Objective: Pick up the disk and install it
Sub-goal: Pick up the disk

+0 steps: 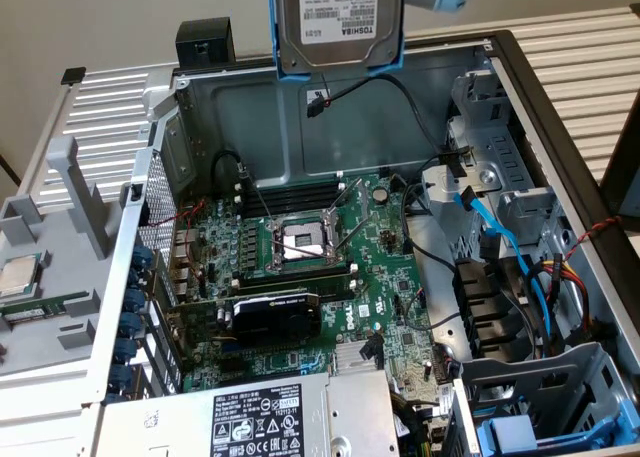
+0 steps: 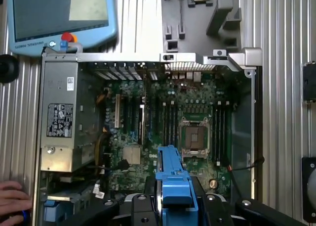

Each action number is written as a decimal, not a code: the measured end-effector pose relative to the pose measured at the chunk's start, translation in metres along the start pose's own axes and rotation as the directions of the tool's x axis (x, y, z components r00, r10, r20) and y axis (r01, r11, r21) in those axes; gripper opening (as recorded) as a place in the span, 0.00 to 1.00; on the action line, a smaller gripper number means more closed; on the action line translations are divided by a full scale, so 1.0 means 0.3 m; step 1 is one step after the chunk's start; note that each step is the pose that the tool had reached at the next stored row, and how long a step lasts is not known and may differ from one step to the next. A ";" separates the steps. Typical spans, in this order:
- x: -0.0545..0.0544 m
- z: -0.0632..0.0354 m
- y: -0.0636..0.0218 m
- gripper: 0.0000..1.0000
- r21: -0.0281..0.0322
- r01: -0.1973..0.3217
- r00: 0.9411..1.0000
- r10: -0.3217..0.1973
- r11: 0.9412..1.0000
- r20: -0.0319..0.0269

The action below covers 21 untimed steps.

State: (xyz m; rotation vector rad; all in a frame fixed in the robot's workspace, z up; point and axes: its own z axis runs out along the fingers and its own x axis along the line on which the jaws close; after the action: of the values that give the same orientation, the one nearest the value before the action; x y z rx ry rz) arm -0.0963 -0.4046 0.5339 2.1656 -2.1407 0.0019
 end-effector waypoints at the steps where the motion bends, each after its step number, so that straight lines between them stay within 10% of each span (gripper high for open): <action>1: 0.008 -0.001 -0.011 0.37 0.000 0.000 1.000 0.000 1.000 0.000; 21: 0.175 -0.009 -0.178 0.37 0.000 0.000 1.000 0.000 1.000 0.000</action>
State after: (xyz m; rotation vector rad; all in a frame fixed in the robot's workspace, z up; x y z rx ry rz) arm -0.0419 -0.4562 0.5367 2.1655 -2.1406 0.0014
